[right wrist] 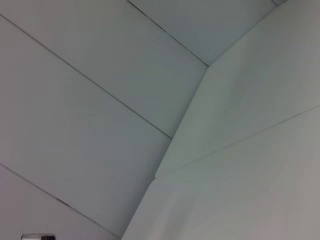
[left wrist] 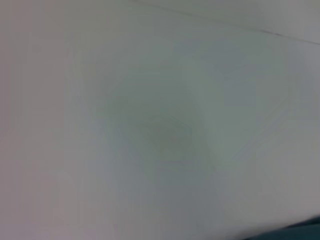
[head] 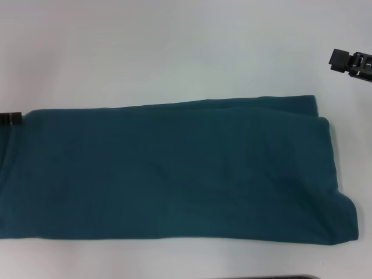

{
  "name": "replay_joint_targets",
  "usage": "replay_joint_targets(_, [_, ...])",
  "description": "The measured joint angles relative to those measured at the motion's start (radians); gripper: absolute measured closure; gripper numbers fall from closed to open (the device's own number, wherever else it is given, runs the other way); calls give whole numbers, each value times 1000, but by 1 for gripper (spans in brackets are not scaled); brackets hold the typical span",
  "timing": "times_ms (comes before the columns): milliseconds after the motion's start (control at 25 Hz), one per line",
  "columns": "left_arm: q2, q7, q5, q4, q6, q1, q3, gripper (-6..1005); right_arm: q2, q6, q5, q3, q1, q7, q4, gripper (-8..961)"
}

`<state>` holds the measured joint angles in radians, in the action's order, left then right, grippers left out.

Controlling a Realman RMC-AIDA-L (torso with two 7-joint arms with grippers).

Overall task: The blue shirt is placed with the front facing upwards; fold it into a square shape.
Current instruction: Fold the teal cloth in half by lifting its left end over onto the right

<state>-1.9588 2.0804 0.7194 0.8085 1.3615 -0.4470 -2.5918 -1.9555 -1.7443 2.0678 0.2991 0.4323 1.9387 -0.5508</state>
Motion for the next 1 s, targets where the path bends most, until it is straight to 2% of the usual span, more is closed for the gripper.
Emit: replay_joint_targets(1000, [-9,-2,-2,-14,-52,-8,47,80,3,-1,0,-2,-2,2,3,347])
